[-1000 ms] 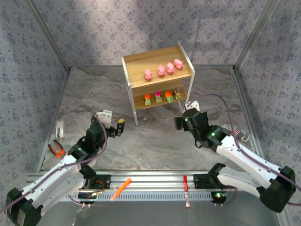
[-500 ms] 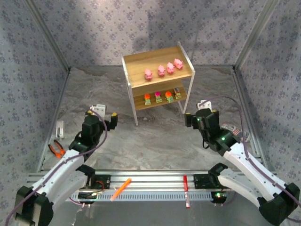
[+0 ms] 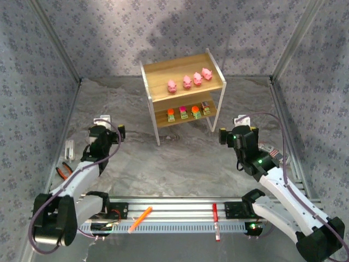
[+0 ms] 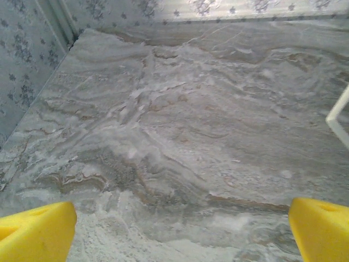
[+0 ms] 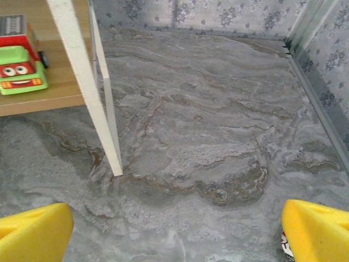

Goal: Place and organize the plastic toys onto the shelf

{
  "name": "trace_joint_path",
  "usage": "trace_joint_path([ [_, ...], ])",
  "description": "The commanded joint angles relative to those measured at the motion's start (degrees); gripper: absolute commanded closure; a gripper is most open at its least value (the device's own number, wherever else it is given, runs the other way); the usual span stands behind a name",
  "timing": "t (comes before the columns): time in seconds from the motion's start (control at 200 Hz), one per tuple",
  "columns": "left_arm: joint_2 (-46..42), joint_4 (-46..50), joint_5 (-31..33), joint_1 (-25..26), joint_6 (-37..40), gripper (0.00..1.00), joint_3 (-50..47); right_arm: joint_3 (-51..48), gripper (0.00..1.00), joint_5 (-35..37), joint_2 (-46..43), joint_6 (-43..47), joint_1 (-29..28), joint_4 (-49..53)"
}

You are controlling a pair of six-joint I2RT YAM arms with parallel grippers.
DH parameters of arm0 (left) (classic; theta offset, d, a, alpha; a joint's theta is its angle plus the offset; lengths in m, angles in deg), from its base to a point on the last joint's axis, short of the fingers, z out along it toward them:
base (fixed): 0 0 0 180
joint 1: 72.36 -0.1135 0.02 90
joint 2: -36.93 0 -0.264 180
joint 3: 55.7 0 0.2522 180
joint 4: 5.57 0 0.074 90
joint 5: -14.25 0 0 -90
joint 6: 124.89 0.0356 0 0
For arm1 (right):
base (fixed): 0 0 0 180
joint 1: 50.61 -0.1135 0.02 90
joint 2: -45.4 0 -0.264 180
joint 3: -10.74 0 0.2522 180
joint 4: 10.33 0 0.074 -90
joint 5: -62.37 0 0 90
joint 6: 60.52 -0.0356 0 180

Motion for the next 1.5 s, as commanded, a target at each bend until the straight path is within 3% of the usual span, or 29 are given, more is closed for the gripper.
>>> trace_joint_path([
  [0.0,2.45,-8.79,-3.78,-2.60,0.30,0.00,-0.23,-1.65,0.00,-0.62,0.37,1.36,1.81,-2.24],
  [0.545,17.92,-24.89,-14.38,-9.31,1.49,0.00,-1.89,-2.66,0.00,-3.94,2.48,3.43,6.75,-5.93],
  [0.775,23.37,-30.52,-16.58,-9.95,1.90,0.00,-2.00,-7.25,0.00,-5.55,4.14,5.34,7.68,-15.50],
  [0.949,26.15,-30.19,-17.04,-9.99,2.03,0.01,-0.61,-8.76,0.00,-6.75,7.88,7.19,10.67,-22.79],
  [1.244,27.37,-29.27,-17.53,-10.17,2.22,0.00,0.40,-9.88,0.00,-14.25,16.64,8.48,21.72,-34.90],
  [1.499,27.38,-29.22,-17.53,-10.21,2.15,0.00,0.40,-8.65,0.01,-14.73,25.62,10.88,23.11,-40.21],
])
